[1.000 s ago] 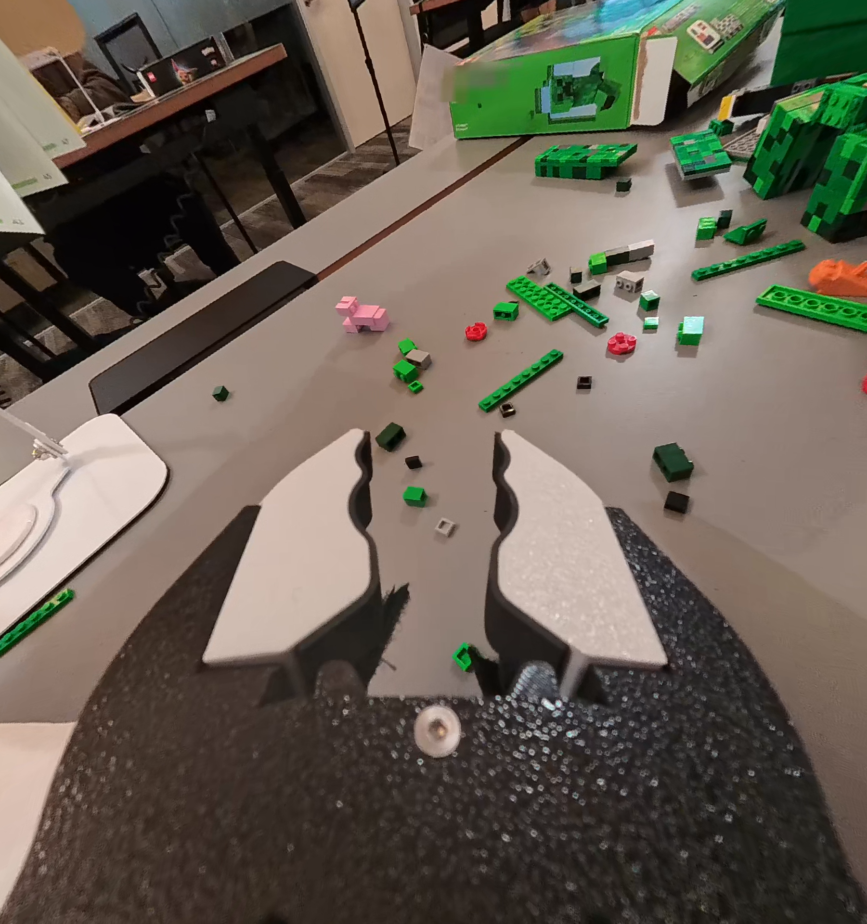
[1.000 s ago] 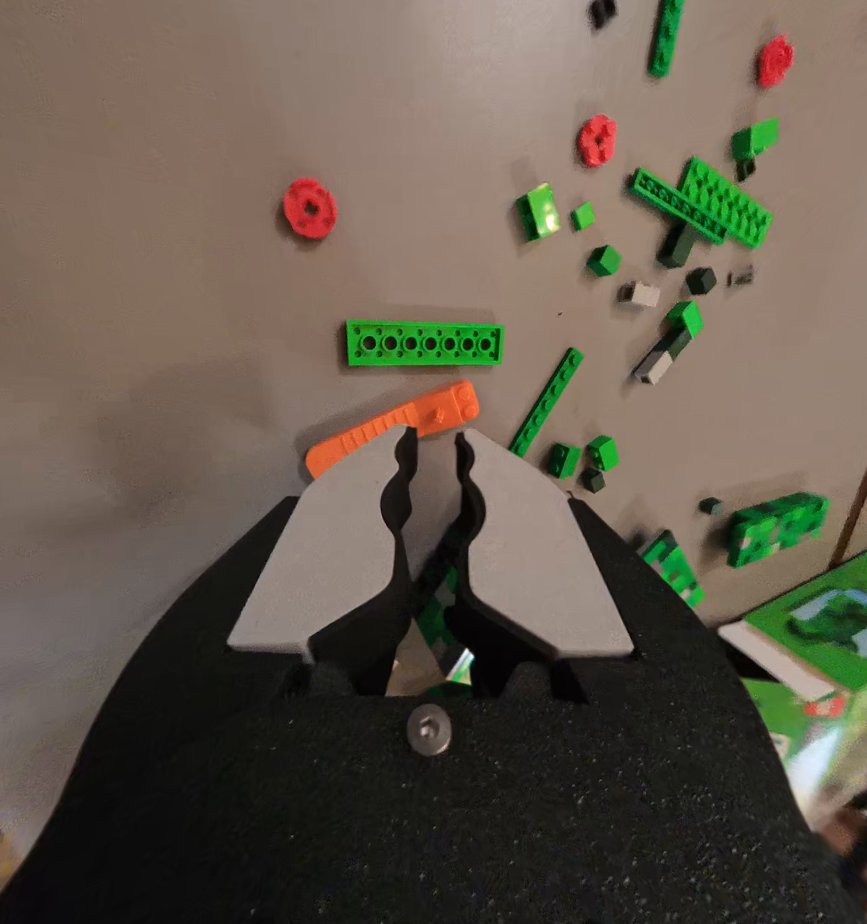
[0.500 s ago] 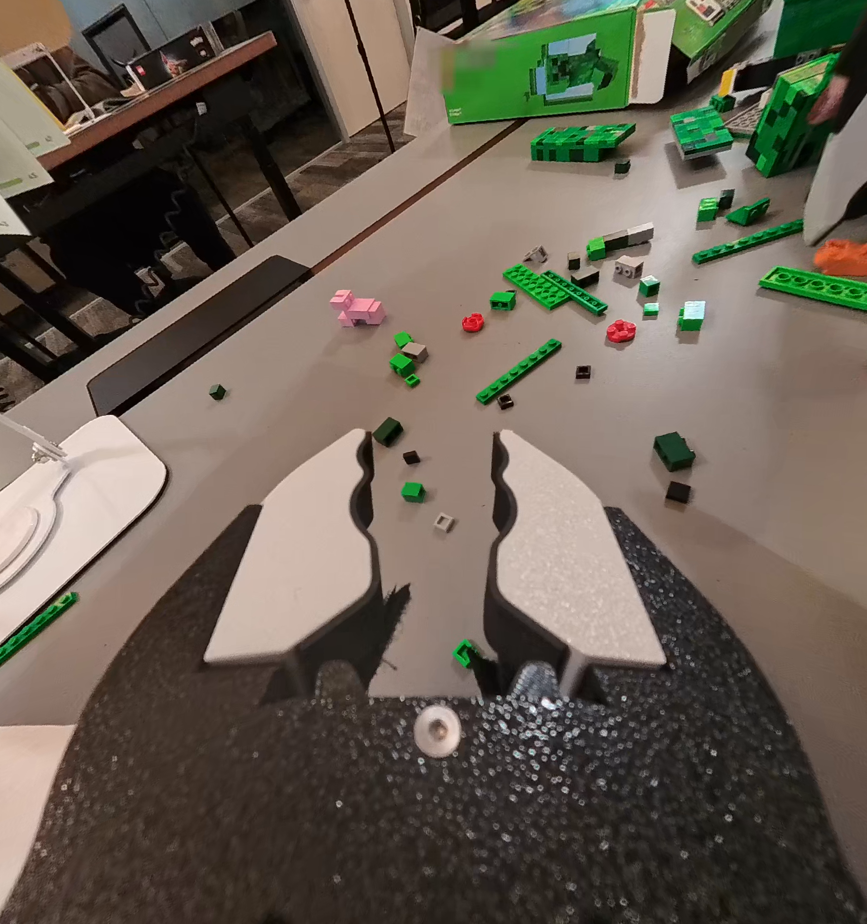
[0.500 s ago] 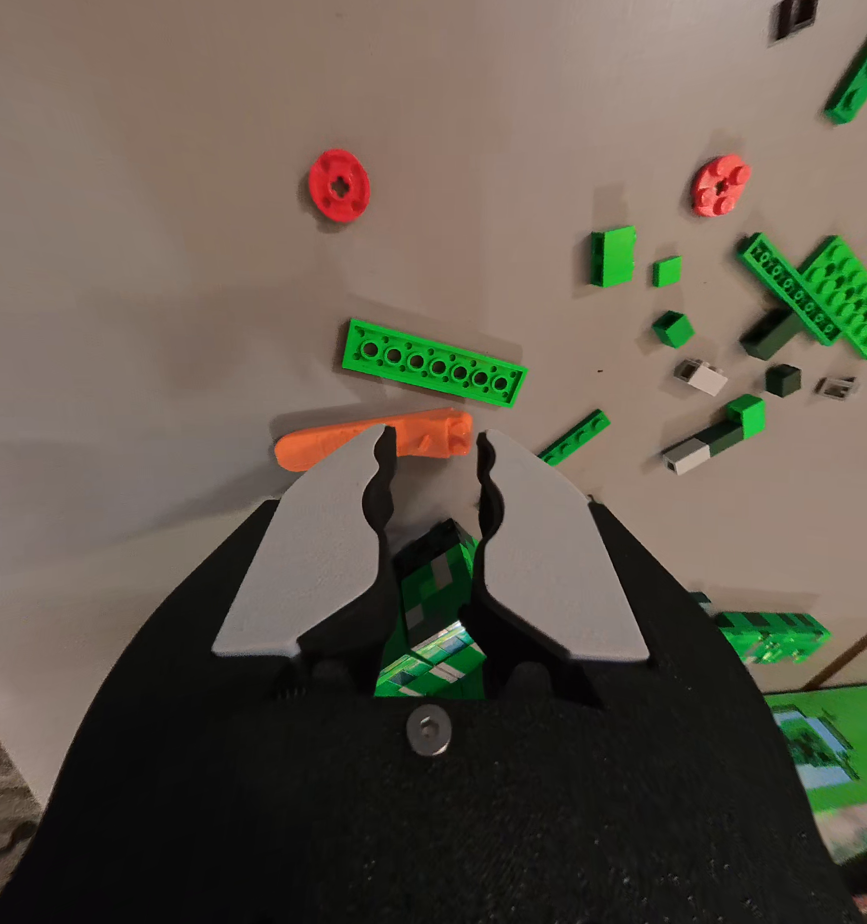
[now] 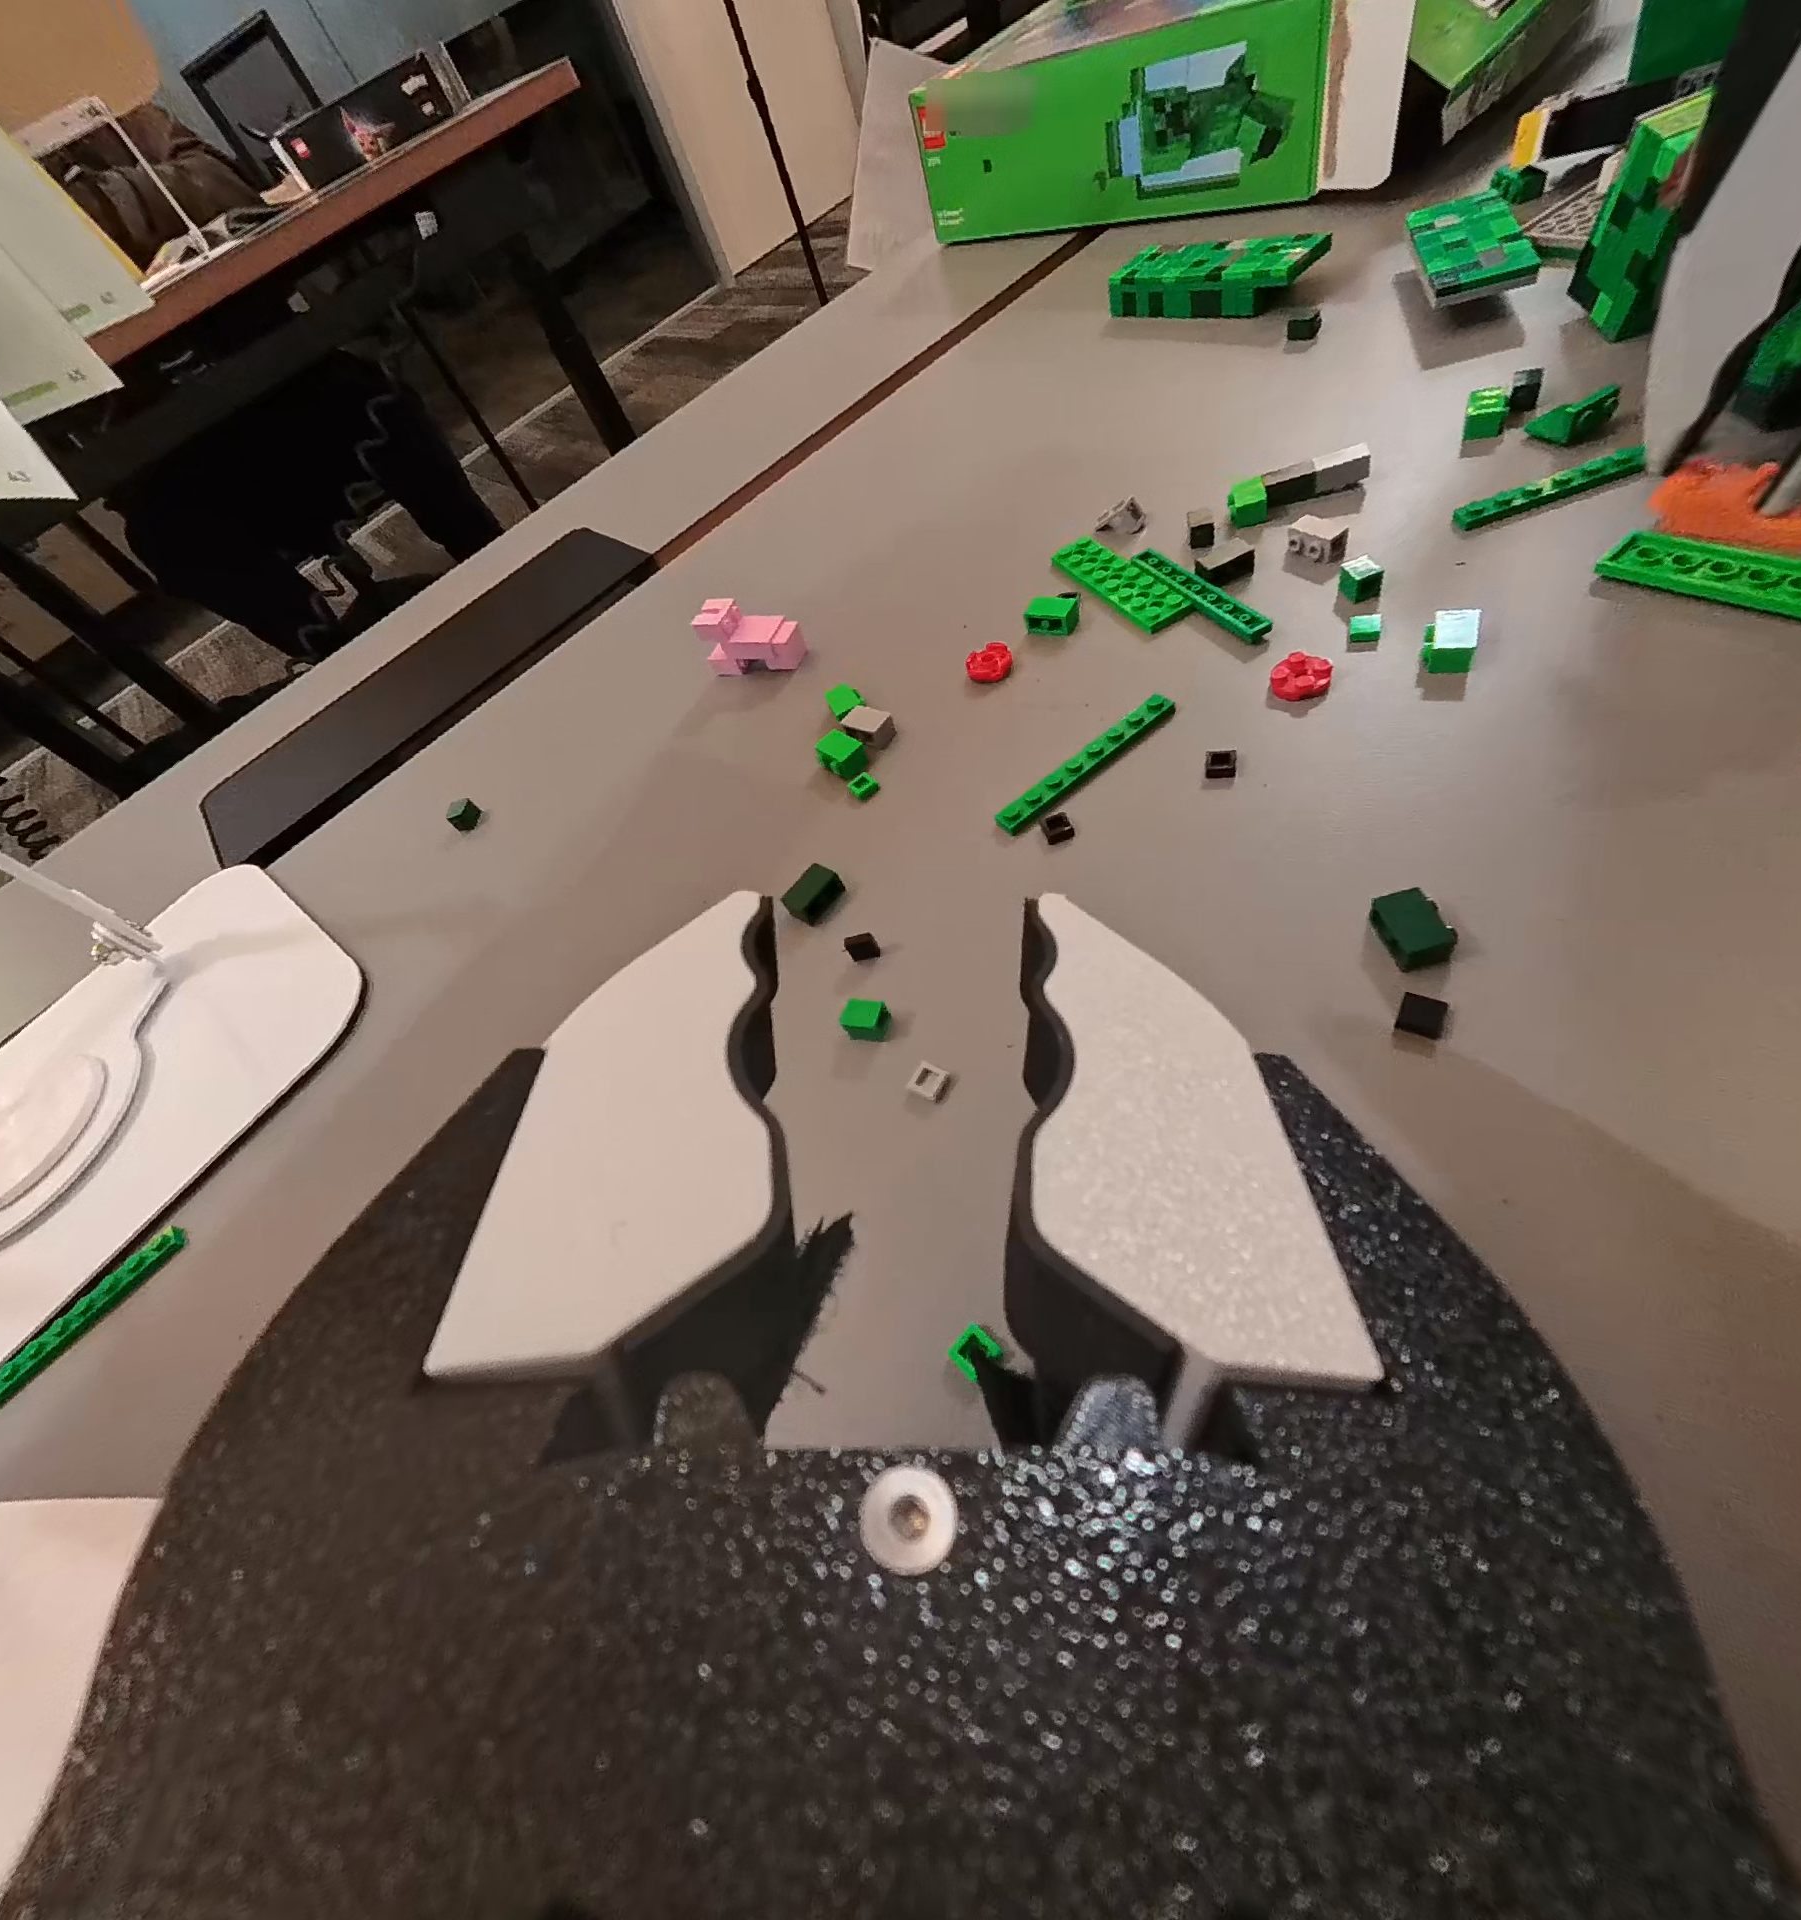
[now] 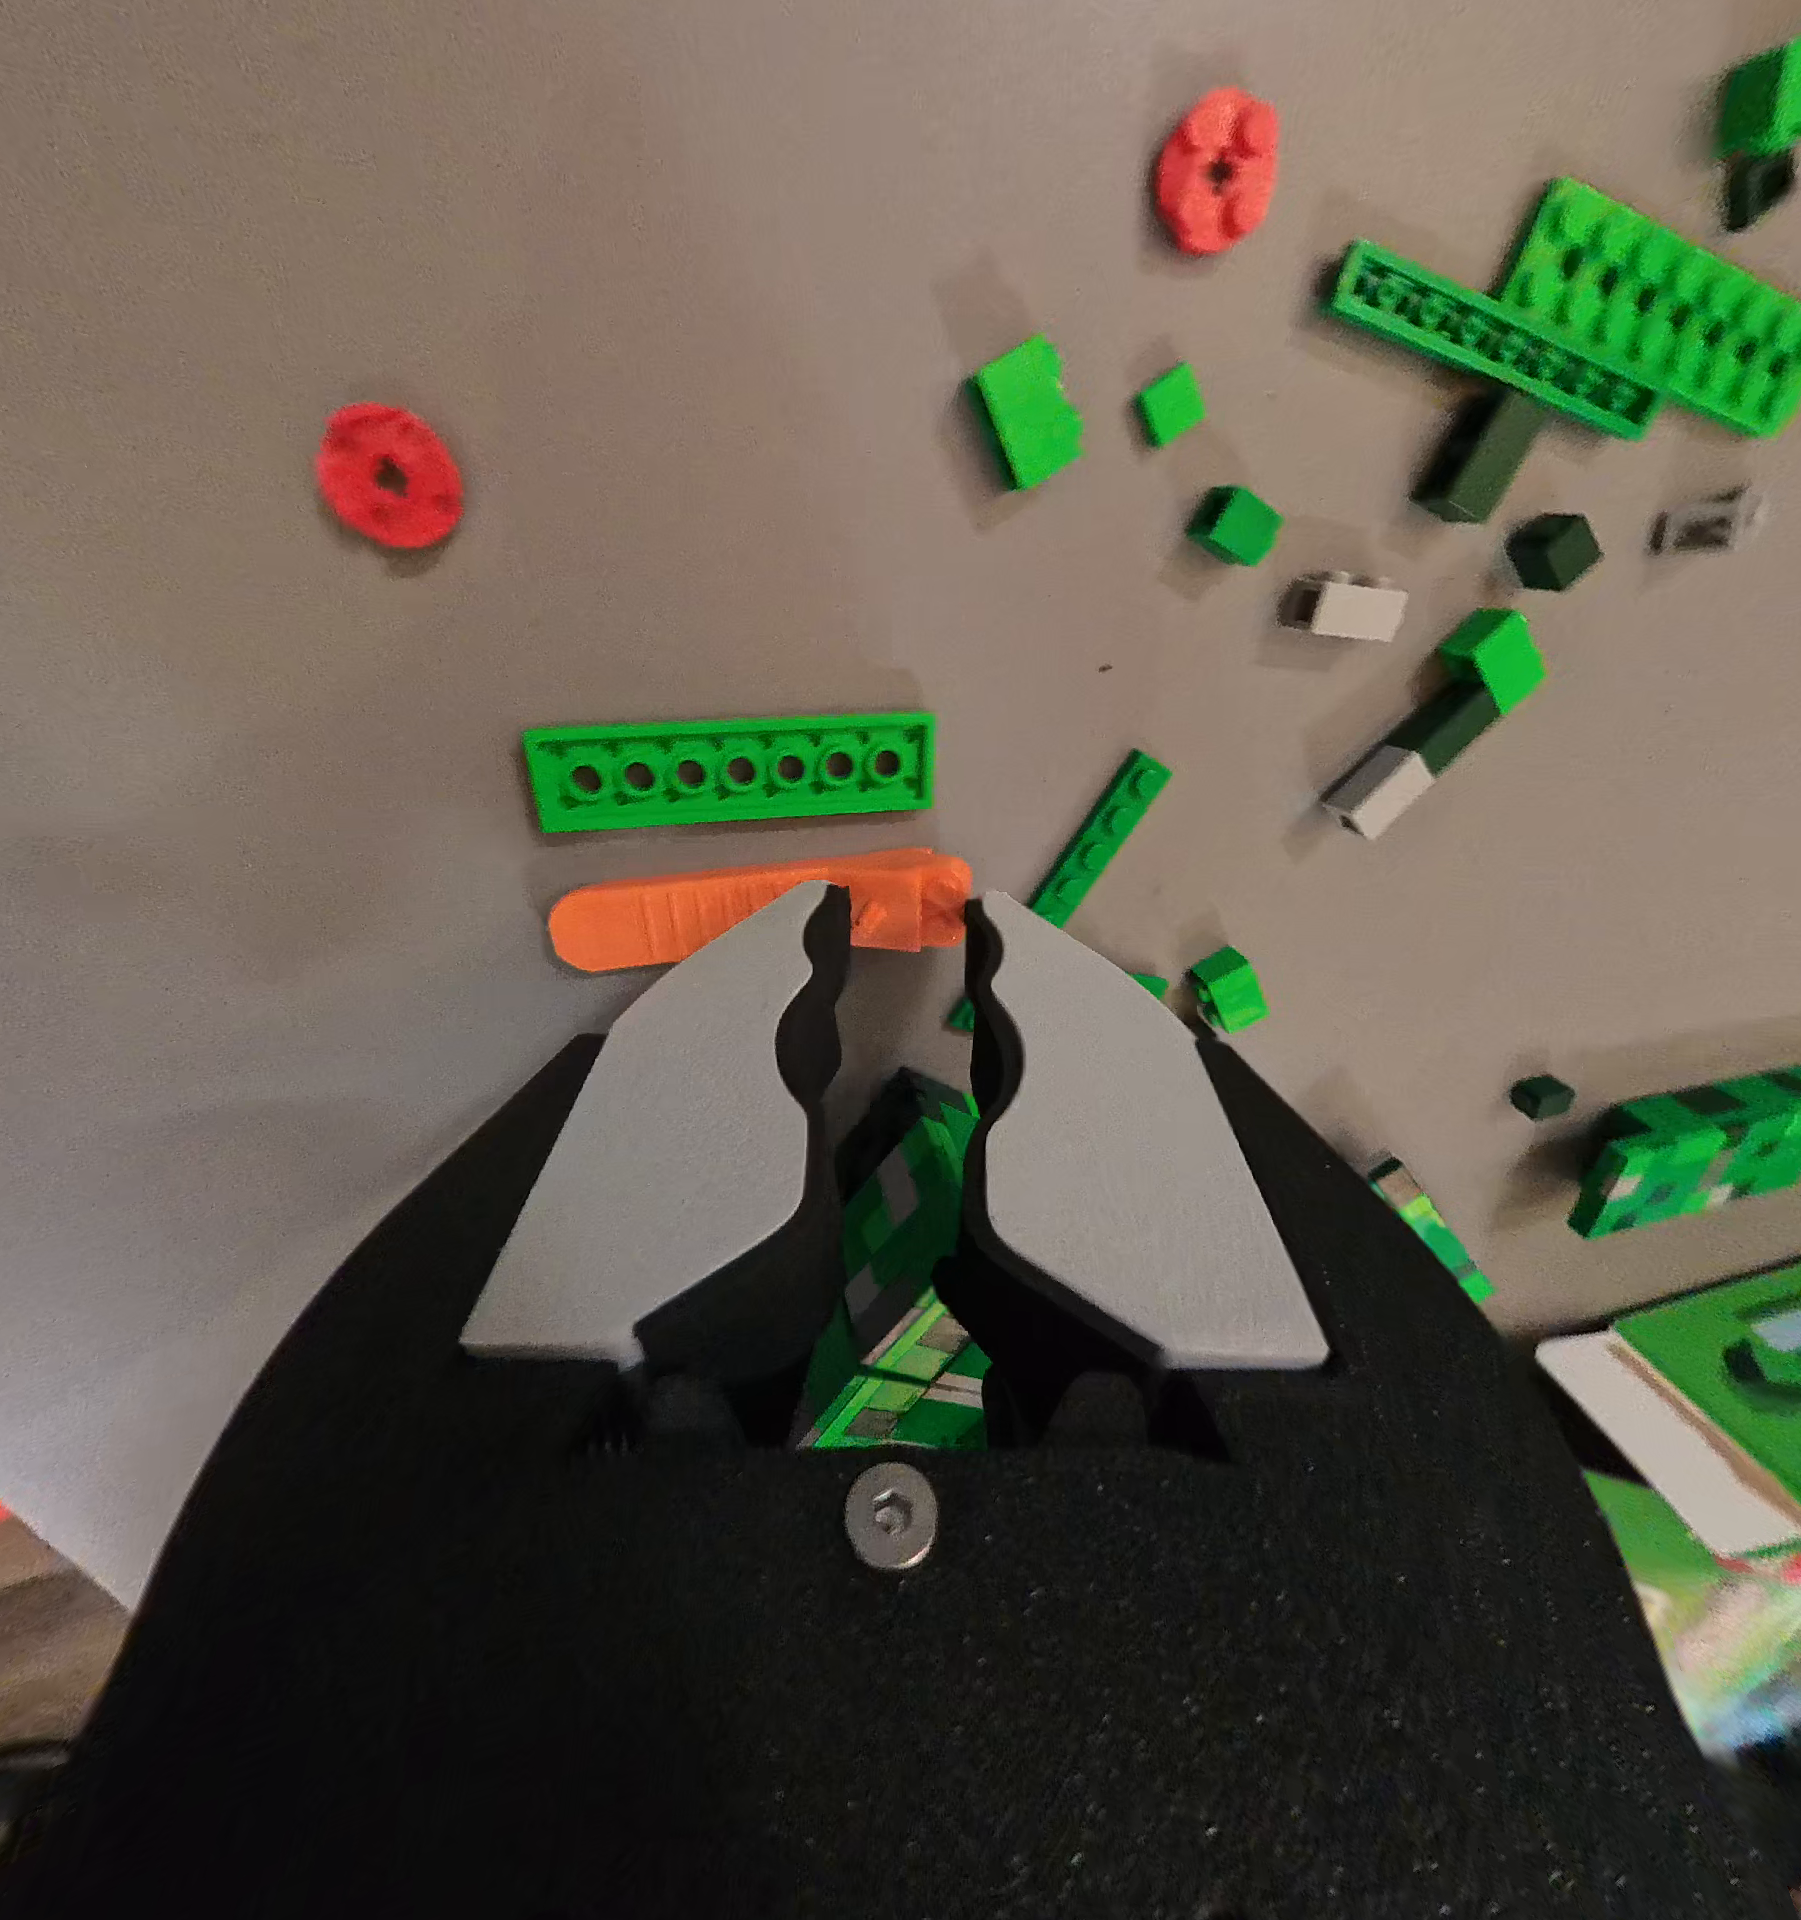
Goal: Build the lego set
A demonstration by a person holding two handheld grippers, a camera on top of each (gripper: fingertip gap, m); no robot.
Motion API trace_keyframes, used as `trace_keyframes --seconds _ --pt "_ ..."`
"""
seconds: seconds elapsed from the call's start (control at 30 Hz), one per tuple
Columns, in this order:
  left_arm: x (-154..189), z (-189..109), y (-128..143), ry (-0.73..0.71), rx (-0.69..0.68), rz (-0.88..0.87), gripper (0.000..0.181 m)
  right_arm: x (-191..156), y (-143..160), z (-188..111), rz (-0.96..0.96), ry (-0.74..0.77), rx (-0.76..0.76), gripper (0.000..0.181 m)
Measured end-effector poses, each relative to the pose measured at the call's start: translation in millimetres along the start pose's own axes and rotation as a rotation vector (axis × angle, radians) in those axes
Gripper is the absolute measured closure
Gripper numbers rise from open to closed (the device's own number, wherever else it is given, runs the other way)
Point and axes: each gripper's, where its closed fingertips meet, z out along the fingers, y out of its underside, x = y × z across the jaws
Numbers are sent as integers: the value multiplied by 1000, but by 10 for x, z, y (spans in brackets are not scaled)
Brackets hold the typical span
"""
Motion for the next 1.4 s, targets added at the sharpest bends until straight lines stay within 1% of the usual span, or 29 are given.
trace_keyframes --seconds 0.17,0.23,0.3,0.37,0.47,0.57,0.67,0.73,0.8,0.87,0.93,1.07,1.13,1.23,1.4 --pt "3 1 5 3 -2 -3 136 134 -19 21 113 75 -2 160" --pt "10 3 7 5 -2 -2 136 175 14 1 127 127 -6 155" --pt "9 8 19 3 -7 0 136 113 6 -52 120 137 38 153" --pt "5 8 22 4 -9 -5 136 -16 -27 -89 110 106 110 151" --pt "13 1 5 12 0 -16 136 -112 37 -80 98 92 134 143" --pt "28 1 2 14 0 -8 136 -123 15 -117 168 83 198 148" --pt "24 1 7 8 -3 4 136 -107 12 -166 301 91 232 159" --pt "16 -1 9 6 -4 1 136 -137 3 -185 308 108 241 164" --pt "12 0 10 9 -2 -8 137 -167 2 -186 315 114 227 160" --pt "22 3 13 15 -3 -12 137 -219 -53 -189 290 77 232 156" --pt "34 8 14 16 -6 -6 137 -205 -55 -189 201 68 203 156" --pt "48 14 22 19 -11 4 137 -96 -42 -175 118 1 133 136" --pt "40 12 22 16 -11 4 137 -63 -34 -146 87 -32 98 130" --pt "21 3 15 12 -7 -2 137 -33 -22 -89 29 -46 54 132" --pt "21 -1 7 14 -5 -4 137 39 -7 -10 15 -64 28 138"
